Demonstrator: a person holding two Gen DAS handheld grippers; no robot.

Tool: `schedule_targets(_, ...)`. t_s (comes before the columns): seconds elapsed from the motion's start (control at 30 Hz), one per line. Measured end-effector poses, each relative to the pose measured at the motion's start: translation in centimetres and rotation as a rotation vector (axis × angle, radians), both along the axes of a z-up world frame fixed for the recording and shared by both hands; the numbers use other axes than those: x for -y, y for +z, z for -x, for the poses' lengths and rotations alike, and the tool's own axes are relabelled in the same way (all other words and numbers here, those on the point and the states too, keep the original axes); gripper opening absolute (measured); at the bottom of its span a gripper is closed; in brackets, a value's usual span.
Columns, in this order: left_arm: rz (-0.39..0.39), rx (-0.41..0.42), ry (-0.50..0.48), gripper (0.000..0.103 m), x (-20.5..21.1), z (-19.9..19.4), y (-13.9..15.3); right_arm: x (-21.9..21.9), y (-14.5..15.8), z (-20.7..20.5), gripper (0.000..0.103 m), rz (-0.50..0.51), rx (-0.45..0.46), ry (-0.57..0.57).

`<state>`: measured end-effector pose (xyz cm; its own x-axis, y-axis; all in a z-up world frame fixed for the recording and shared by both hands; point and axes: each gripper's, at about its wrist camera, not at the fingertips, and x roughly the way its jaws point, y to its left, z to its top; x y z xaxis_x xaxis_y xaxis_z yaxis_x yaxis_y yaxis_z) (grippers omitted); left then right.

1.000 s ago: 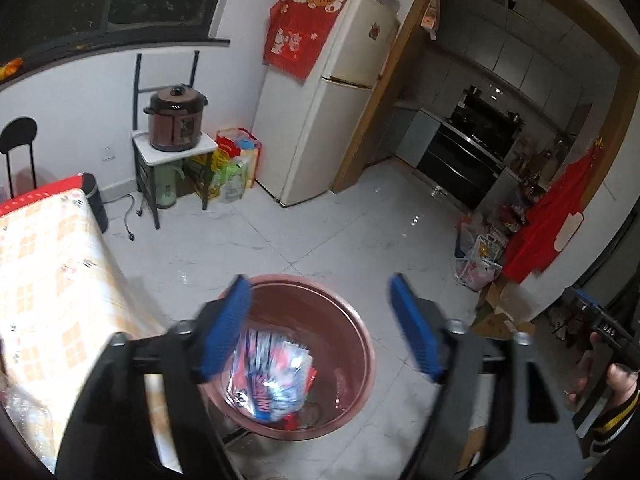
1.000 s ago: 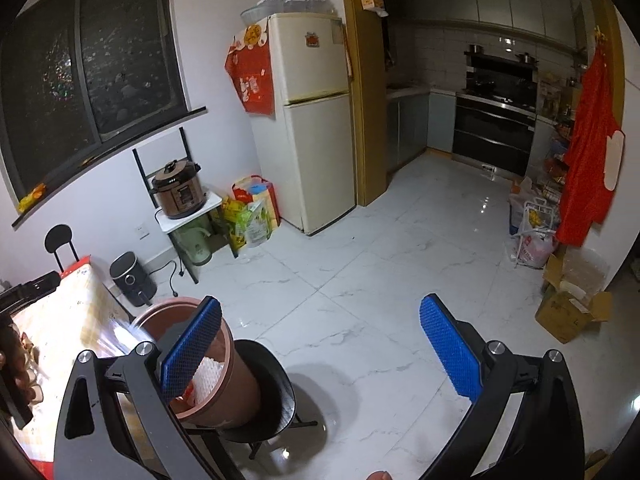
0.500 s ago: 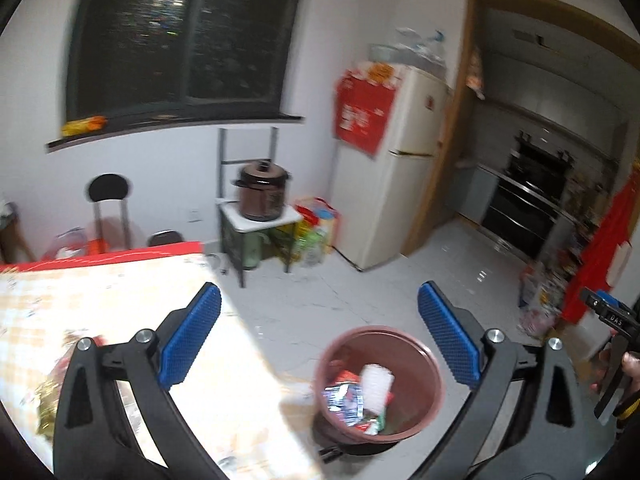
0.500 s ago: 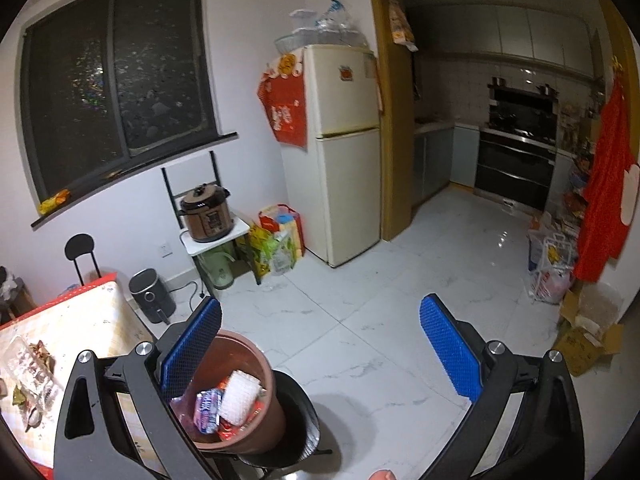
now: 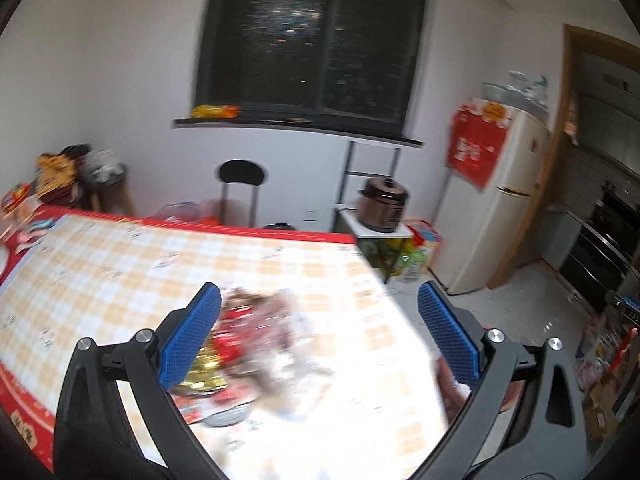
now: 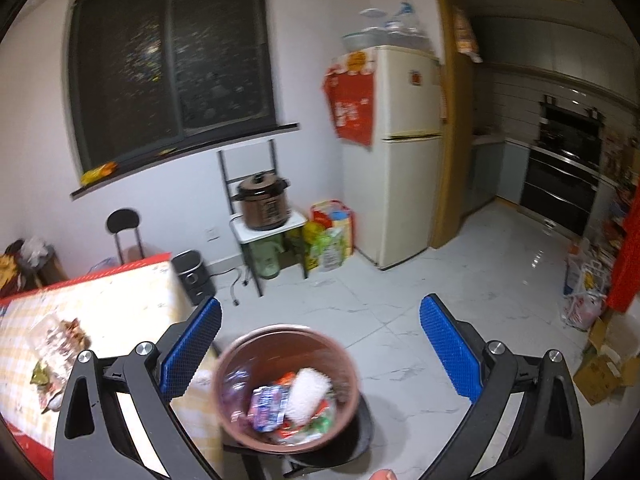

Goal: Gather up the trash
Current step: 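Return both tools to the table and grasp the clear plastic container with the right tool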

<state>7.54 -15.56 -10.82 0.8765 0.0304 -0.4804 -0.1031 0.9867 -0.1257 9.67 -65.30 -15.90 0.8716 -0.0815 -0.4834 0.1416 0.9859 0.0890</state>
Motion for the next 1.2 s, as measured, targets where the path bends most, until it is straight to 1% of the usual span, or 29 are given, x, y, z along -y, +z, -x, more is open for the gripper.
schedule_targets(0.1,0.014,0.005,0.042,0.097,-4.5,2.0,-0.5,-4.8,0.4,-0.5,0.098,0.014,-0.007,0.052)
schedule_targets(0.23,0.036,-0.001,0.093,0.097,-10.8,3.8,-1.0,-13.0,1.3,-1.0,0.098,0.022,-0.015,0.159)
schedule_targets(0.33,0.049,-0.012,0.129,0.097,-15.7,5.2,-1.9,-18.2,1.4,-1.4,0.098,0.047,-0.028,0.205)
schedule_targets(0.43,0.055,-0.029,0.155,0.097,-19.9,6.0,-2.7,-23.2,1.2,-1.4,0.098,0.035,-0.036,0.258)
schedule_targets(0.6,0.054,-0.034,0.194,0.097,-26.9,7.1,-3.3,-31.2,-0.2,-2.0,0.098,0.041,-0.087,0.327)
schedule_targets(0.8,0.03,-0.045,0.27,0.097,-34.2,9.0,-3.0,-38.7,-2.5,-2.6,0.098,0.038,-0.142,0.399)
schedule_targets(0.97,0.012,-0.07,0.327,0.097,-38.5,10.0,-3.4,-42.7,-4.8,-3.8,0.098,-0.001,-0.209,0.452)
schedule_targets(1.03,0.023,-0.078,0.344,0.097,-39.5,10.3,-3.7,-44.2,-5.6,-4.5,0.098,0.027,-0.23,0.463)
schedule_targets(1.1,0.037,-0.086,0.357,0.097,-40.5,10.5,-4.3,-46.0,-6.5,-5.1,0.098,0.078,-0.237,0.465)
schedule_targets(1.2,0.053,-0.105,0.364,0.097,-41.2,10.4,-5.2,-48.0,-8.0,-6.3,0.098,0.108,-0.254,0.483)
